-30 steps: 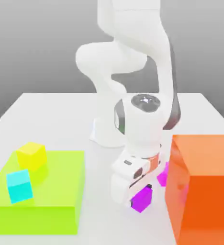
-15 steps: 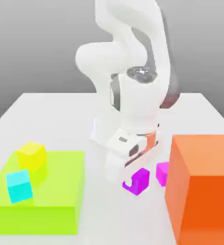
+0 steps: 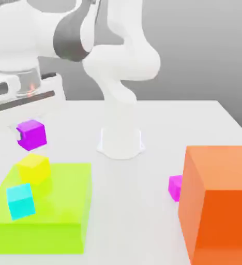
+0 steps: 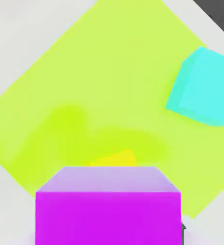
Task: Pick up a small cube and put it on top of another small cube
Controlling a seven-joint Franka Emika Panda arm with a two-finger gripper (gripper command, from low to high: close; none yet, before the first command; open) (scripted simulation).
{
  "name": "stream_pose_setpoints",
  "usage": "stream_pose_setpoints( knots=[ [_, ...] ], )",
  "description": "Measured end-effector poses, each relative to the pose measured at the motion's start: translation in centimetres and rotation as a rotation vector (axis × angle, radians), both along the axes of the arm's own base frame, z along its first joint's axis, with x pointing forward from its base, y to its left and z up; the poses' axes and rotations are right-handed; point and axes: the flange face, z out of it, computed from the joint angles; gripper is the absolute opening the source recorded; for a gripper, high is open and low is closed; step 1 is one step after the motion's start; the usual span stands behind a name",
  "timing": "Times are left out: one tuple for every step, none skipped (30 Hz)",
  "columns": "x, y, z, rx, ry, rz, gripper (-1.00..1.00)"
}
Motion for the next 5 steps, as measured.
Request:
stream_pose_setpoints(
  knots=[
    [-0.1, -0.05, -1.11, -0.001, 0.0, -0.001, -1.0],
    [-0.2, -0.08, -1.89, -0.003, 0.0, -0.002, 1.0],
    [-0.2, -0.08, -1.89, -0.002, 0.0, -0.002, 1.0],
    [-0.2, -0.08, -1.89, -0.002, 0.0, -0.002, 1.0],
    [-0.2, -0.08, -1.89, -0.002, 0.0, -0.002, 1.0]
  ],
)
